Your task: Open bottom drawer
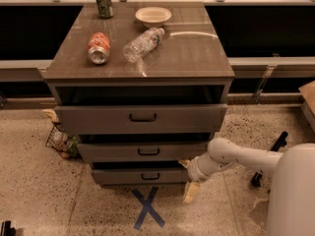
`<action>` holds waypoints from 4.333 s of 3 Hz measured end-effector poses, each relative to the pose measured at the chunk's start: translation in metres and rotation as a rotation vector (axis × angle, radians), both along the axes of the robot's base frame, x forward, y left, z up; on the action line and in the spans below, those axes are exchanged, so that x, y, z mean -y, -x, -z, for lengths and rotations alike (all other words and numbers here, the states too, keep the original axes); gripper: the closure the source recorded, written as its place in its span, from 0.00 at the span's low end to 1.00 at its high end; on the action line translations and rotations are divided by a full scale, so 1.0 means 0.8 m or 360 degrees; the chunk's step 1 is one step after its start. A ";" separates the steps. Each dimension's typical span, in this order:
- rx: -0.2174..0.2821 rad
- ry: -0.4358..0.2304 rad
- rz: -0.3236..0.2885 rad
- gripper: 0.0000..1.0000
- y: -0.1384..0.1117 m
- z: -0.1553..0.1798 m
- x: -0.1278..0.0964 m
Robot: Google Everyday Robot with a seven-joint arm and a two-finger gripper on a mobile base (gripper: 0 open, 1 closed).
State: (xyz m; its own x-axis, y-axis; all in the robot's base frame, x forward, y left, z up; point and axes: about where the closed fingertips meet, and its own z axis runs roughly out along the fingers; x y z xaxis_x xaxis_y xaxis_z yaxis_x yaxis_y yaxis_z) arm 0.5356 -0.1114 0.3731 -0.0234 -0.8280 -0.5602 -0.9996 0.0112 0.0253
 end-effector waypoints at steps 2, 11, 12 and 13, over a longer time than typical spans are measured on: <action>0.0165 0.0161 -0.0188 0.00 -0.002 0.071 -0.010; 0.0246 0.0088 0.0095 0.00 -0.118 0.212 0.007; 0.0176 0.0061 0.0086 0.16 -0.113 0.229 -0.005; 0.0143 0.0031 0.0098 0.39 -0.104 0.234 -0.009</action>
Offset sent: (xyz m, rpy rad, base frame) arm 0.0099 0.0073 -0.0833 -0.1829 -0.1747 0.2052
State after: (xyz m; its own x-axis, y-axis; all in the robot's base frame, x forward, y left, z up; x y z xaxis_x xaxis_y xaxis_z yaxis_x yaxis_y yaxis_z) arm 0.6188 -0.1045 0.1861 -0.0246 -0.8372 -0.5463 -0.9953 0.0720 -0.0655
